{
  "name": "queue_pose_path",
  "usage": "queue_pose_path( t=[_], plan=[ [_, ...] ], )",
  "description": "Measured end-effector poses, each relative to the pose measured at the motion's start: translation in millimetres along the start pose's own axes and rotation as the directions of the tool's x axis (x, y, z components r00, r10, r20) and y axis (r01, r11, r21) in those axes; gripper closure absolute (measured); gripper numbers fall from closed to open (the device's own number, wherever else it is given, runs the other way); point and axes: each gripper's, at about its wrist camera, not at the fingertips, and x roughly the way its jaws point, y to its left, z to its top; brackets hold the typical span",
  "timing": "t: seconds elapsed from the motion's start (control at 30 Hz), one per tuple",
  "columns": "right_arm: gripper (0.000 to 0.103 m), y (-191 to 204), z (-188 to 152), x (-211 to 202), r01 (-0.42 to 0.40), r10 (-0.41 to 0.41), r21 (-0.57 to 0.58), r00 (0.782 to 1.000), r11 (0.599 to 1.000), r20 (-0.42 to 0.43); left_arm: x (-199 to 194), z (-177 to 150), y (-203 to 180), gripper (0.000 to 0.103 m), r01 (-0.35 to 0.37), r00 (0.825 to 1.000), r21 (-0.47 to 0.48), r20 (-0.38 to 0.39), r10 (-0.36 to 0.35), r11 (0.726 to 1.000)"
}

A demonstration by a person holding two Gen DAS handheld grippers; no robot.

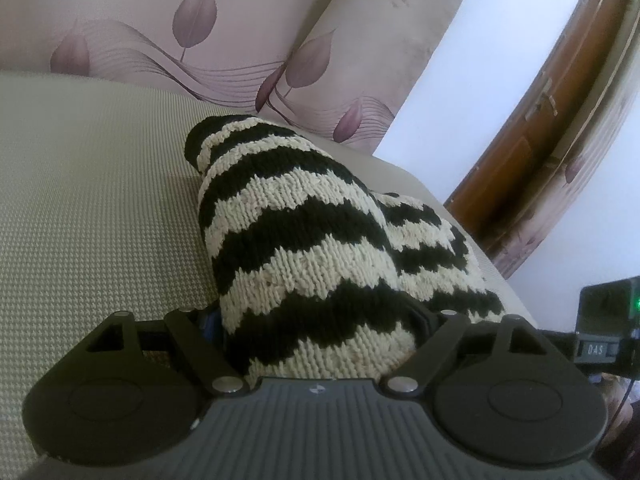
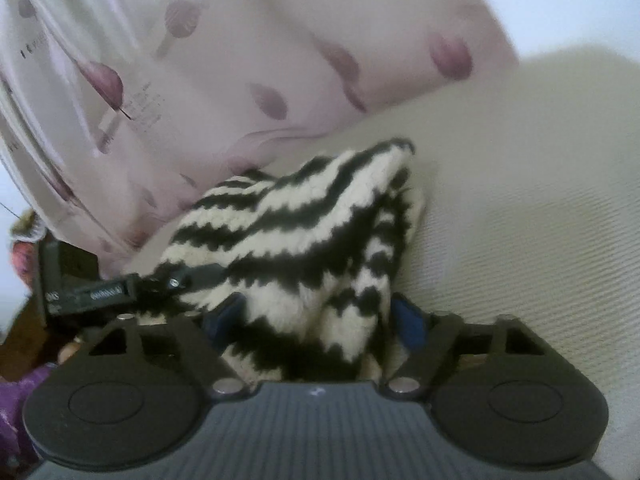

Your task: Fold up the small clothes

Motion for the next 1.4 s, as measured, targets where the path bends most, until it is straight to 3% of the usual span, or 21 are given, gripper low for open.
queue_pose_path(
  t=[0.2,0.4,0.7,0.87,1.07,1.23,1.27,1.3,1.4],
  plan=[
    [0.027,-5,8,19,-0.044,0.045,0.051,0.999,0.998,-0.013,-2,-2,-1,0.018,-0.021,1.000,0.021,0.005,0.021,1.000],
    [0.027,1,9,25,-0.028,0.028,0.018,0.999,0.999,-0.016,-1,-4,-2,0.015,-0.039,0.999,0.035,0.010,0.039,0.999],
    [0.028,-17,9,17,-0.109,0.111,0.134,0.994,0.985,-0.007,-1,-4,-4,0.015,-0.048,0.999,0.046,0.013,0.047,0.998],
    [0.016,-10,11,19,-0.109,0.111,0.134,0.994,0.985,-0.008,0,-3,-5,0.014,-0.053,0.999,0.054,0.014,0.052,0.997],
    [0.014,-12,17,25,-0.115,0.116,0.151,0.993,0.982,0.001,1,-4,-6,0.010,-0.073,0.997,0.064,0.018,0.072,0.995],
    [0.011,-3,18,32,-0.093,0.095,0.097,0.995,0.991,-0.015,1,-4,-6,0.010,-0.073,0.997,0.065,0.019,0.072,0.995],
    [0.016,-3,17,32,-0.091,0.092,0.088,0.996,0.992,-0.014,1,-4,-6,0.010,-0.073,0.997,0.064,0.019,0.072,0.995],
    [0.034,-3,16,31,-0.081,0.082,0.081,0.997,0.993,-0.014,1,-4,-6,0.010,-0.073,0.997,0.065,0.018,0.072,0.995],
    [0.043,-10,14,27,-0.075,0.078,0.110,0.997,0.991,-0.018,1,-4,-5,0.009,-0.069,0.998,0.065,0.016,0.068,0.996]
  ],
)
